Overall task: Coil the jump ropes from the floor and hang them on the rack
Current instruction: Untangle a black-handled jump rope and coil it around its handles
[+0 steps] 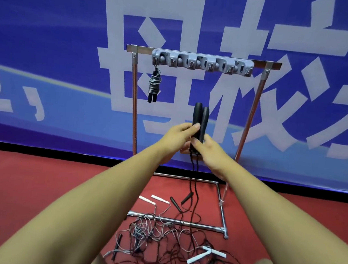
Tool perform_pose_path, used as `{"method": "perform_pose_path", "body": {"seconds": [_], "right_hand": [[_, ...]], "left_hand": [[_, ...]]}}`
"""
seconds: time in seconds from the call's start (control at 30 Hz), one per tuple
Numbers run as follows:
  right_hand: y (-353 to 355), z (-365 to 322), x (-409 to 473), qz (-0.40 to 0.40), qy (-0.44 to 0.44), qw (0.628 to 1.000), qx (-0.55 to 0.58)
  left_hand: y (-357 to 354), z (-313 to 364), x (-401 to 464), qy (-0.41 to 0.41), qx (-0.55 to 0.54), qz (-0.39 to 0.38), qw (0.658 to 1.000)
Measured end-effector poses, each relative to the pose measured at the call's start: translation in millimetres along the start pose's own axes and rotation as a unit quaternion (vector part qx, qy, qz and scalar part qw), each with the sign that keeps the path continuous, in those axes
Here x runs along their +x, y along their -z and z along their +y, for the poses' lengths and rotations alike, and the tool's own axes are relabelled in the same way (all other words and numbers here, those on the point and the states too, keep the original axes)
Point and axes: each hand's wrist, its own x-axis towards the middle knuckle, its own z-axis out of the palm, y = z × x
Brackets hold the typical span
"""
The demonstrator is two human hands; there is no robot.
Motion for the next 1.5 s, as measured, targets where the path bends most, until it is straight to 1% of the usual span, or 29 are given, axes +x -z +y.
{"method": "perform_pose_path", "body": {"seconds": [0.1,0.17,0.23,0.3,0.37,0.43,0.47,0.53,0.57,0.63,0.67,0.73,0.77,0.8,0.87,0.97,1.03,1.07,1.1,1.13,1.2,1.3,1.33,1.4,1.43,1.5], "right_hand": [[1.1,3.6,-2.9,-0.02,0.0,0.999,-0.044],[4.0,7.8,-4.5,-0.032,-0.009,0.996,-0.082],[5.9,12.7,-3.8,-0.045,-0.017,0.992,-0.118],[9.7,14.3,-3.0,-0.064,-0.04,0.988,-0.134],[19.8,12.0,-1.8,-0.081,-0.083,0.977,-0.177],[33.1,8.0,-2.3,-0.063,-0.119,0.967,-0.217],[39.5,4.8,-2.6,-0.035,-0.129,0.968,-0.211],[50.6,-4.6,-1.5,0.011,-0.121,0.979,-0.165],[54.7,-9.3,-0.2,0.006,-0.109,0.981,-0.163],[57.8,-16.5,1.3,-0.06,-0.109,0.97,-0.21],[57.0,-18.4,1.1,-0.105,-0.122,0.955,-0.248],[53.7,-15.7,-0.5,-0.186,-0.157,0.908,-0.342],[51.3,-11.8,-1.9,-0.218,-0.173,0.885,-0.374],[48.0,-7.0,-4.7,-0.244,-0.191,0.87,-0.383],[39.3,6.1,-10.6,-0.285,-0.234,0.859,-0.354],[31.3,29.1,-19.1,-0.311,-0.276,0.857,-0.304],[33.1,37.5,-25.9,-0.312,-0.295,0.873,-0.232],[36.1,39.8,-30.2,-0.312,-0.302,0.882,-0.185],[39.9,42.0,-34.3,-0.311,-0.307,0.889,-0.135],[43.6,44.1,-39.4,-0.306,-0.312,0.896,-0.08],[49.9,48.8,-48.2,-0.282,-0.32,0.904,0.034],[51.3,52.8,-56.1,-0.209,-0.293,0.913,0.194],[50.2,53.9,-57.3,-0.173,-0.275,0.914,0.242],[48.9,58.5,-58.3,-0.105,-0.239,0.909,0.325],[49.5,62.4,-57.7,-0.083,-0.225,0.903,0.356],[52.1,71.5,-55.2,-0.058,-0.205,0.888,0.407]], "left_hand": [[2.1,-11.4,-0.8,0.0,-0.009,-0.009,1.0],[4.0,-15.5,-3.0,0.018,0.021,-0.029,0.999],[3.9,-18.6,-5.4,0.027,0.042,-0.032,0.998],[5.5,-19.3,-8.1,0.02,0.039,-0.023,0.999],[10.3,-19.9,-11.4,0.01,0.053,-0.033,0.998],[17.7,-21.3,-14.5,0.002,0.114,-0.051,0.992],[22.4,-22.5,-15.1,0.001,0.156,-0.062,0.986],[29.3,-25.4,-15.2,0.013,0.25,-0.112,0.962],[31.0,-27.7,-15.1,0.022,0.313,-0.141,0.939],[31.1,-34.3,-14.1,0.026,0.432,-0.188,0.882],[30.0,-38.3,-13.4,0.025,0.461,-0.206,0.863],[26.1,-44.3,-13.5,0.022,0.479,-0.229,0.847],[23.9,-45.0,-13.6,0.016,0.489,-0.24,0.839],[21.9,-44.9,-13.7,0.012,0.5,-0.254,0.828],[16.4,-42.2,-15.2,0.01,0.516,-0.279,0.81],[8.8,-43.4,-16.7,0.003,0.523,-0.296,0.8],[11.7,-49.4,-17.3,0.001,0.521,-0.286,0.804],[16.4,-53.2,-18.2,0.008,0.511,-0.274,0.815],[22.0,-56.4,-20.0,0.016,0.488,-0.255,0.834],[27.7,-60.1,-23.2,0.027,0.449,-0.235,0.861],[33.0,-71.1,-31.1,0.043,0.337,-0.205,0.918],[26.0,-98.9,-42.7,0.057,0.192,-0.134,0.971],[22.4,-109.0,-43.6,0.071,0.142,-0.101,0.982],[13.9,-127.1,-40.4,0.098,0.059,-0.043,0.992],[9.2,-133.1,-37.8,0.104,0.033,-0.019,0.994],[-0.4,-141.1,-33.9,0.109,0.011,0.014,0.994]]}}
